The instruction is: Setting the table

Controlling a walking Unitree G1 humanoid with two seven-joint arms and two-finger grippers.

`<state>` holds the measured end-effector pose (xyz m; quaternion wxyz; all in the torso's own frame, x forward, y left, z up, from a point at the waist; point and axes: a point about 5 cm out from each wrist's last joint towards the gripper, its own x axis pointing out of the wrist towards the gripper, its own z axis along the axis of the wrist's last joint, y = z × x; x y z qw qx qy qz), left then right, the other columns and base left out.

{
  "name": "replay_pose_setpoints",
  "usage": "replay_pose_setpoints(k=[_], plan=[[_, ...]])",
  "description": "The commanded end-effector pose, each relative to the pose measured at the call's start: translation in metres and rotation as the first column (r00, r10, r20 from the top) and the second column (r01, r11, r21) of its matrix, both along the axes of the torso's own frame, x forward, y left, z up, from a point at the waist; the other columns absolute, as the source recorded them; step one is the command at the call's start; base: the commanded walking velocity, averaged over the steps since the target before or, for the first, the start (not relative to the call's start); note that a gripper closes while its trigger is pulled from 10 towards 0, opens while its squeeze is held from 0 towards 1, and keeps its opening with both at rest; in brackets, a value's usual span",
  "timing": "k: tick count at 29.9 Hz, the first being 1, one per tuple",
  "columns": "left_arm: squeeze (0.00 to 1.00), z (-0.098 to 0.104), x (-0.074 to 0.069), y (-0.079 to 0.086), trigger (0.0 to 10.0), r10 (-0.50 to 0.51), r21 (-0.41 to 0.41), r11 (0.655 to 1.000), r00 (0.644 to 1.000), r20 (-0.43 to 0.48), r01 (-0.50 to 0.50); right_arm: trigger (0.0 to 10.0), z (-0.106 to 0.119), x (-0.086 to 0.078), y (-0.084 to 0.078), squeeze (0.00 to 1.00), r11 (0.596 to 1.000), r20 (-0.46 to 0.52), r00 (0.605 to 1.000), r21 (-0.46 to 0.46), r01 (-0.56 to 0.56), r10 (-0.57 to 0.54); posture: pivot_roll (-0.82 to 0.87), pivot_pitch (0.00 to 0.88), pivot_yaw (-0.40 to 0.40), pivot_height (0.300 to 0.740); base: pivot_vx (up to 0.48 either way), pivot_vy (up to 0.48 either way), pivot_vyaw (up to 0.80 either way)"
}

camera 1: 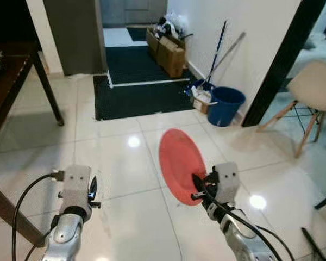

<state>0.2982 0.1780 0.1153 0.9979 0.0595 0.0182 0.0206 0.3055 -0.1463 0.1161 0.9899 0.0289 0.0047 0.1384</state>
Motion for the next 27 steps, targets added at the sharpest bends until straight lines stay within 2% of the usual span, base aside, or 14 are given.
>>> replay_pose_setpoints(k=[1,8,22,27], plan=[[0.00,-0.0027,-0.0003,0.0052,10.0,0.015,0.022,1.000,1.000,-0.015,-0.015,10.0,-0.0032,-0.0026,0.0041,0.00,1.000,0.003,1.000,0.007,-0.004,0.004,0.08,0.114,0.011,0.740,0.390,0.000,0.00],[0.00,0.0032,0.0056,0.0050,10.0,-0.002,0.028,1.000,1.000,-0.003,0.002,10.0,-0.0053,-0.0044,0.0047,0.00,1.000,0.003,1.000,0.016,0.014,-0.014,0.07,0.114,0.035,0.740,0.388,0.000,0.00],[0.00,0.0036,0.0053,0.0022,10.0,-0.013,0.030,0.999,1.000,-0.003,0.013,10.0,-0.0013,0.0015,0.0077,0.00,1.000,0.020,1.000,0.017,0.005,-0.005,0.09,0.110,0.035,0.740,0.367,0.000,0.00],[0.00,0.0071,0.0040,-0.0027,10.0,-0.043,-0.019,0.999,0.999,0.007,0.043,10.0,-0.0010,0.0022,0.0079,0.00,1.000,0.022,1.000,0.017,0.003,-0.003,0.10,0.110,0.036,0.740,0.051,0.000,0.00]])
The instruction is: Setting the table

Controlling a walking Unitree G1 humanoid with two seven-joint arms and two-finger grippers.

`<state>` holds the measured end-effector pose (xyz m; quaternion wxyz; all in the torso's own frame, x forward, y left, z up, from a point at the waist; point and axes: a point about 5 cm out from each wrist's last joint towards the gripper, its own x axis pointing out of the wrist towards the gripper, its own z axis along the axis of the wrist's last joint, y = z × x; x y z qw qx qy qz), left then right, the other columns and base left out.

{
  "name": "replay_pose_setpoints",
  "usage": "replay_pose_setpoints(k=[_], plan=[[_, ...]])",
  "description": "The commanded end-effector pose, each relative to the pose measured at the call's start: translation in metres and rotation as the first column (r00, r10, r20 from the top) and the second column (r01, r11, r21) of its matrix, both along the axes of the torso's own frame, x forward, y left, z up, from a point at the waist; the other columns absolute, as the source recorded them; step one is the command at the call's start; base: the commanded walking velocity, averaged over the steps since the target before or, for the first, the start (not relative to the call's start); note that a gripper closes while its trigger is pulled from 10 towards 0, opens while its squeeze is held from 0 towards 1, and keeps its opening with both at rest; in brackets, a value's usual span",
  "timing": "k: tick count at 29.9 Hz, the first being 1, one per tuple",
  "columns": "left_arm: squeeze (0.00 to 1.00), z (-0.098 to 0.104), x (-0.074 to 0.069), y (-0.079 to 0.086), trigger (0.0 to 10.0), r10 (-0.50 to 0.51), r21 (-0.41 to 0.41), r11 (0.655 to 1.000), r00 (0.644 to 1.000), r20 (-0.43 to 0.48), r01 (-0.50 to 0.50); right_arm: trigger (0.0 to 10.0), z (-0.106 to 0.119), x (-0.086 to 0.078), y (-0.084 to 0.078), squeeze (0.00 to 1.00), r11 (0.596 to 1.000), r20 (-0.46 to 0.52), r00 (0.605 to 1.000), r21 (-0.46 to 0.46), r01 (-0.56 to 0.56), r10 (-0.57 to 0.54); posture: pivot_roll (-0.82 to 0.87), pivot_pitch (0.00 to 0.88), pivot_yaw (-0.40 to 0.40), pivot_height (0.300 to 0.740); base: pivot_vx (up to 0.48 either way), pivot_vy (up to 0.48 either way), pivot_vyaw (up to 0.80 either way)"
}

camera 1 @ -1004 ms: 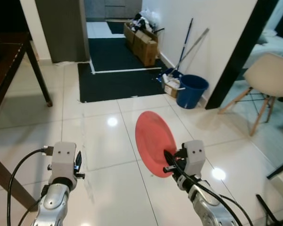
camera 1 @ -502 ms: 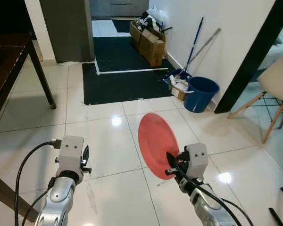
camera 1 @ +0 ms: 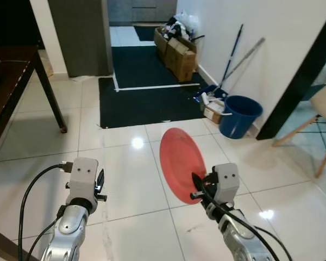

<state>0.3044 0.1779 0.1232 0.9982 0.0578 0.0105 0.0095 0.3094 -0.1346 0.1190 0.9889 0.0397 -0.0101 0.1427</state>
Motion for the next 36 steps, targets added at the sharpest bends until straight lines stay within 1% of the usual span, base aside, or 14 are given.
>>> replay_pose_setpoints(k=[1,4,6,8,11,14,17,18,20,24,26,27,30,36], plan=[[0.00,0.000,-0.003,-0.005,10.0,-0.039,-0.028,0.999,0.999,-0.006,0.039,10.0,-0.004,-0.002,-0.004,0.00,1.000,-0.005,1.000,-0.008,0.011,-0.011,0.10,0.110,0.036,0.740,0.000,0.000,0.00],[0.00,0.001,-0.004,-0.010,10.0,-0.092,-0.042,0.995,0.996,-0.008,0.091,10.0,-0.005,-0.002,-0.003,0.00,1.000,-0.006,1.000,-0.007,0.012,-0.012,0.10,0.109,0.042,0.740,0.000,0.000,0.00],[0.00,-0.003,-0.007,-0.016,10.0,-0.134,-0.034,0.990,0.991,-0.023,0.134,10.0,-0.008,-0.003,-0.003,0.00,1.000,-0.012,1.000,-0.007,0.010,-0.010,0.10,0.109,0.040,0.740,0.000,0.000,0.00],[0.00,-0.005,-0.008,-0.019,10.0,-0.151,-0.029,0.988,0.988,-0.032,0.150,10.0,-0.009,-0.004,-0.003,0.00,1.000,-0.017,1.000,-0.009,0.008,-0.008,0.10,0.109,0.040,0.740,0.000,0.000,0.00],[0.00,-0.015,-0.013,-0.032,10.0,-0.223,0.000,0.975,0.972,-0.068,0.224,10.0,-0.020,-0.006,-0.003,0.00,1.000,-0.052,0.999,-0.017,0.009,-0.010,0.11,0.111,0.045,0.740,0.000,0.000,0.00],[0.00,-0.025,-0.015,-0.042,10.0,-0.261,-0.008,0.965,0.960,-0.099,0.262,10.0,-0.036,-0.011,-0.002,0.00,1.000,-0.104,0.994,-0.030,0.010,-0.013,0.13,0.113,0.033,0.740,0.000,0.000,0.00],[0.00,-0.030,-0.015,-0.046,10.0,-0.266,-0.021,0.964,0.956,-0.120,0.266,10.0,-0.045,-0.016,0.000,0.00,0.999,-0.129,0.992,-0.035,0.002,-0.007,0.13,0.116,0.030,0.740,0.000,0.000,0.00],[0.00,-0.035,-0.016,-0.048,10.0,-0.253,-0.027,0.967,0.958,-0.136,0.252,10.0,-0.049,-0.021,0.005,0.00,0.999,-0.139,0.990,-0.034,-0.002,-0.003,0.13,0.116,0.029,0.740,0.000,0.000,0.00],[0.00,-0.036,-0.016,-0.049,10.0,-0.250,-0.027,0.968,0.958,-0.139,0.248,10.0,-0.050,-0.022,0.006,0.00,0.999,-0.140,0.990,-0.033,-0.002,-0.003,0.13,0.118,0.027,0.740,0.000,0.000,0.00],[0.00,-0.038,-0.013,-0.045,10.0,-0.207,-0.049,0.978,0.968,-0.140,0.202,10.0,-0.056,-0.030,0.008,0.00,0.999,-0.144,0.988,-0.027,0.047,-0.050,0.13,0.118,0.026,0.740,0.000,0.000,0.00],[0.00,-0.038,-0.012,-0.043,10.0,-0.191,-0.051,0.981,0.971,-0.142,0.185,10.0,-0.056,-0.031,0.007,0.00,0.997,-0.140,0.988,-0.028,0.066,-0.069,0.12,0.121,0.029,0.740,0.000,0.000,0.00],[0.00,-0.040,-0.012,-0.041,10.0,-0.184,-0.051,0.983,0.972,-0.145,0.178,10.0,-0.055,-0.031,0.003,0.00,0.994,-0.131,0.986,-0.019,0.106,-0.107,0.12,0.124,0.033,0.740,0.000,0.000,0.00],[0.00,-0.041,-0.014,-0.041,10.0,-0.189,-0.049,0.982,0.971,-0.148,0.184,10.0,-0.056,-0.030,-0.003,0.00,0.989,-0.132,0.981,-0.009,0.145,-0.145,0.12,0.117,0.034,0.740,0.000,0.000,0.00],[0.00,-0.043,-0.014,-0.040,10.0,-0.180,-0.042,0.984,0.972,-0.151,0.176,10.0,-0.057,-0.033,0.000,0.00,0.991,-0.124,0.983,-0.018,0.136,-0.137,0.12,0.112,0.038,0.740,0.000,0.000,0.00]])
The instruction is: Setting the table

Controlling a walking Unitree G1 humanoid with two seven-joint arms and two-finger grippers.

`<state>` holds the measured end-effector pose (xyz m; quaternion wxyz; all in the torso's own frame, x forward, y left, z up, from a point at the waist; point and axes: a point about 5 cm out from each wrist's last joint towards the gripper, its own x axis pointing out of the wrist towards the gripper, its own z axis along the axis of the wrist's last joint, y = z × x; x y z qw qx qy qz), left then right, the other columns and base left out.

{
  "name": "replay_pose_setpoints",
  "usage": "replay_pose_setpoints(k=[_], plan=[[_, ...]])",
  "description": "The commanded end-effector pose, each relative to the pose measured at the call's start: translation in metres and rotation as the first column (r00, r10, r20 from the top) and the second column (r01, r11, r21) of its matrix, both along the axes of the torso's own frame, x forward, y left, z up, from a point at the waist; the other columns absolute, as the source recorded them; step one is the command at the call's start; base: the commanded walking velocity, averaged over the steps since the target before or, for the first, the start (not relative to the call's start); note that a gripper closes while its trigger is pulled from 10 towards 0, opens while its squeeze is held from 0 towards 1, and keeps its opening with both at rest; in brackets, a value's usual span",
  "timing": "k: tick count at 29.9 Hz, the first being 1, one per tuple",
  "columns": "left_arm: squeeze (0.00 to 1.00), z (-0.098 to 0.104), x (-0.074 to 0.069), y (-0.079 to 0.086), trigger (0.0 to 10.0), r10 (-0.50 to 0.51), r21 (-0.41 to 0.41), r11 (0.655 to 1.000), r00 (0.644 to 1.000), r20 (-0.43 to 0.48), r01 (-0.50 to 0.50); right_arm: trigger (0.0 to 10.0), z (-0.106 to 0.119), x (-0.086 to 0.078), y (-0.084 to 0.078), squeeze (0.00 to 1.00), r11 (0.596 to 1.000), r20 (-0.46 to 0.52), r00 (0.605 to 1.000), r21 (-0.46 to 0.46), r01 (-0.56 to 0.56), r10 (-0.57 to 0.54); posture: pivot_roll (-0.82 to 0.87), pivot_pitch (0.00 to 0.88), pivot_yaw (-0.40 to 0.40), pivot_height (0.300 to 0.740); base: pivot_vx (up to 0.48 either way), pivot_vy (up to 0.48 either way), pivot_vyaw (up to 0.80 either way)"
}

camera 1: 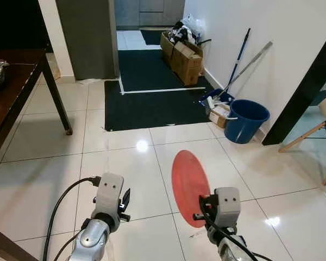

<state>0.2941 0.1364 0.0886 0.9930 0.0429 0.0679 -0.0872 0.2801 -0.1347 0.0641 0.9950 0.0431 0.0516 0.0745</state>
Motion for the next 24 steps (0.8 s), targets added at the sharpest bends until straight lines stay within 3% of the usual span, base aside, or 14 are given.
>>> replay_pose_setpoints(k=[1,24], plan=[[0.00,-0.0088,-0.0041,0.0015,10.0,0.006,0.008,1.000,1.000,-0.029,-0.006,10.0,-0.0019,-0.0041,0.0002,0.00,1.000,0.004,1.000,0.000,0.005,-0.005,0.12,0.112,0.038,0.740,0.000,0.000,0.00],[0.00,-0.0116,-0.0056,0.0023,10.0,0.001,0.039,0.999,1.000,-0.025,0.000,10.0,-0.0011,-0.0035,0.0064,0.00,1.000,0.015,1.000,0.004,-0.005,0.005,0.14,0.094,0.042,0.740,0.000,0.000,0.00]])
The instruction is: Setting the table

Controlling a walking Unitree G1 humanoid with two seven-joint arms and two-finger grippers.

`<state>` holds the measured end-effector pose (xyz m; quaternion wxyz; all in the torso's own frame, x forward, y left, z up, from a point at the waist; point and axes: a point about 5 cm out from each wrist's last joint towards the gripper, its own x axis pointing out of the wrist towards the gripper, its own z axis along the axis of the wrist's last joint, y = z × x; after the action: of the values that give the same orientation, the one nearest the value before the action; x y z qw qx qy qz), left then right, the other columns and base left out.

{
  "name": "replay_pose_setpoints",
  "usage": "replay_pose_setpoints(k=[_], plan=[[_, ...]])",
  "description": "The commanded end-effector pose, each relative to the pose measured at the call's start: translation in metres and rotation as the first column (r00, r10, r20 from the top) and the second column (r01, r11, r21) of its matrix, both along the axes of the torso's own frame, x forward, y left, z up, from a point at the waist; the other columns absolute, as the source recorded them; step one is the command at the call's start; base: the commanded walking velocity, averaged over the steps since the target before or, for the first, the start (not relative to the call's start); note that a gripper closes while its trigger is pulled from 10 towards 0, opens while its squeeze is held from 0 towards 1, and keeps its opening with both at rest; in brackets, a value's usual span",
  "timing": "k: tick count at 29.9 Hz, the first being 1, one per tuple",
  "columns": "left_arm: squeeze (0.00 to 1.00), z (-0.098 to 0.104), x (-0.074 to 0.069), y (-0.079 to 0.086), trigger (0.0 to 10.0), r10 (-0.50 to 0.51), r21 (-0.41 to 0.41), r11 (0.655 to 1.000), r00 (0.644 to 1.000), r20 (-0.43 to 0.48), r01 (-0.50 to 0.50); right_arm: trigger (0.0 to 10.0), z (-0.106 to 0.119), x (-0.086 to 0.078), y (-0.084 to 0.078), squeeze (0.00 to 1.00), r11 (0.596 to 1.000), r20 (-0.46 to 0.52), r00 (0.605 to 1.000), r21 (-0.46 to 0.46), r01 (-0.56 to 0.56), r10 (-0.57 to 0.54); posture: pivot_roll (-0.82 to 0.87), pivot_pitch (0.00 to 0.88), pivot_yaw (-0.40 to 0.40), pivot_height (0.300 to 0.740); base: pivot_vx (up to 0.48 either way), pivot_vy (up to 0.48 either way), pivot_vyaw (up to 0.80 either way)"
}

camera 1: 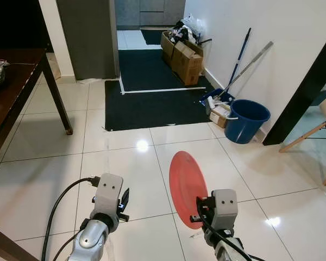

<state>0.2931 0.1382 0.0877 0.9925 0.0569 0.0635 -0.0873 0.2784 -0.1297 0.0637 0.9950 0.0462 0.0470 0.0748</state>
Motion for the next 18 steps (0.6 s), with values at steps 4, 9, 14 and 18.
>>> replay_pose_setpoints(k=[4,9,14,18], plan=[[0.00,-0.0099,-0.0041,0.0008,10.0,0.001,0.022,1.000,1.000,-0.029,0.000,10.0,-0.0003,-0.0007,0.0028,0.00,1.000,0.007,1.000,-0.001,-0.008,0.008,0.14,0.091,0.042,0.740,0.000,0.000,0.00],[0.00,-0.0094,-0.0033,0.0015,10.0,0.000,0.025,1.000,1.000,-0.027,0.001,10.0,0.0003,0.0001,0.0035,0.00,1.000,0.011,1.000,0.000,-0.005,0.005,0.14,0.091,0.045,0.740,0.000,0.000,0.00],[0.00,-0.0093,-0.0028,0.0015,10.0,-0.002,0.027,1.000,1.000,-0.026,0.002,10.0,0.0008,0.0004,0.0033,0.00,1.000,0.014,1.000,-0.001,-0.002,0.002,0.14,0.089,0.044,0.740,0.000,0.000,0.00],[0.00,-0.0094,-0.0025,0.0014,10.0,0.000,0.026,1.000,1.000,-0.026,0.001,10.0,0.0008,0.0007,0.0034,0.00,1.000,0.014,1.000,-0.002,-0.004,0.004,0.14,0.089,0.044,0.740,0.000,0.000,0.00]])
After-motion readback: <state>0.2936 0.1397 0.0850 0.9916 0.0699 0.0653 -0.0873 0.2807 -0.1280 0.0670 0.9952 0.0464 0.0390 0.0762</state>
